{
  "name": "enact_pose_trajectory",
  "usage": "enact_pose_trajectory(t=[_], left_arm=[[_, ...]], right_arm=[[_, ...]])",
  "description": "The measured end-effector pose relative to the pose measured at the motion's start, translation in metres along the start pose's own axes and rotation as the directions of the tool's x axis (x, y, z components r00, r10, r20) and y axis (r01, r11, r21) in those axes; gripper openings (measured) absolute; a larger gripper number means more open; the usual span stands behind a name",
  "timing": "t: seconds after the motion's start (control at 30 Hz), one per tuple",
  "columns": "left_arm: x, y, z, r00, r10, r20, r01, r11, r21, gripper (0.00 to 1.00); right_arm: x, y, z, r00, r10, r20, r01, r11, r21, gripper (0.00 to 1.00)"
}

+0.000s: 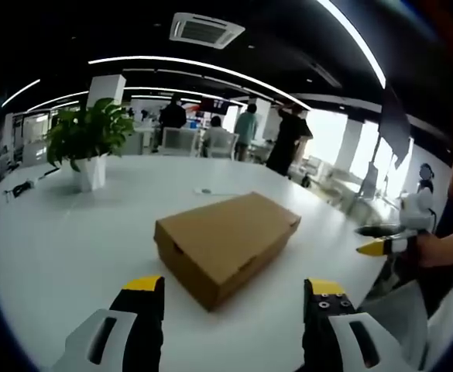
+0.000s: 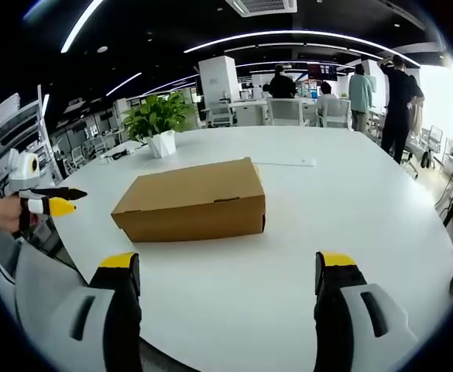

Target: Operate the shoe box by opening the lid, removing the specified soft item, and placing it in the target area until the item is outside and the box remains undamaged.

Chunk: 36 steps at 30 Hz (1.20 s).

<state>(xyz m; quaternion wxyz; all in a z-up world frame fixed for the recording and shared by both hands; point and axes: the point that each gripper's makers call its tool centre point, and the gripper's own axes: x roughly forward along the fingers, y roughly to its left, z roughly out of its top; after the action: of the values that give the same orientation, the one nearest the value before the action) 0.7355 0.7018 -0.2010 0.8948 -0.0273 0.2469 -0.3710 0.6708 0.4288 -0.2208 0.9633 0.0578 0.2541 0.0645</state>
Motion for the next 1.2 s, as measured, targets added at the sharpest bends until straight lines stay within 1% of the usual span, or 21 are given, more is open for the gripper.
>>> enact_pose_trajectory(t=[0.1,0.2,0.37,0.53,0.6,0.77,1.0,1.2], left_arm=[[0.003,0.004,-0.001,1.000,0.001,-0.003,-0.001,1.000,-0.005,0.74],[0.005,0.004,-0.002,1.000,0.004,-0.010,-0.004,1.000,-0.012,0.74],[0.009,0.008,-0.010,1.000,0.006,-0.029,-0.006,1.000,-0.025,0.76],[0.014,0.010,-0.017,0.999,0.008,-0.053,-0.010,0.999,-0.034,0.76],[0.015,0.009,-0.018,0.998,0.009,-0.057,-0.011,0.999,-0.036,0.76],[0.022,0.011,-0.022,0.998,0.009,-0.069,-0.012,0.999,-0.043,0.76],[0.026,0.013,-0.026,0.997,0.011,-0.078,-0.014,0.999,-0.047,0.76],[0.032,0.017,-0.028,0.996,0.020,-0.083,-0.024,0.998,-0.056,0.76]], right_arm=[[0.005,0.001,0.003,1.000,0.011,-0.002,-0.011,1.000,-0.009,0.89],[0.012,0.001,-0.002,0.999,0.035,-0.022,-0.036,0.999,-0.013,0.90],[0.017,0.000,-0.007,0.998,0.050,-0.047,-0.051,0.999,-0.013,0.90],[0.024,0.001,-0.009,0.994,0.080,-0.072,-0.082,0.997,-0.018,0.90],[0.028,0.001,-0.010,0.992,0.092,-0.081,-0.094,0.995,-0.019,0.90],[0.039,-0.003,-0.009,0.989,0.113,-0.096,-0.117,0.992,-0.037,0.90],[0.052,-0.010,-0.003,0.988,0.120,-0.101,-0.126,0.991,-0.049,0.90],[0.062,-0.010,-0.003,0.985,0.130,-0.112,-0.137,0.989,-0.059,0.90]])
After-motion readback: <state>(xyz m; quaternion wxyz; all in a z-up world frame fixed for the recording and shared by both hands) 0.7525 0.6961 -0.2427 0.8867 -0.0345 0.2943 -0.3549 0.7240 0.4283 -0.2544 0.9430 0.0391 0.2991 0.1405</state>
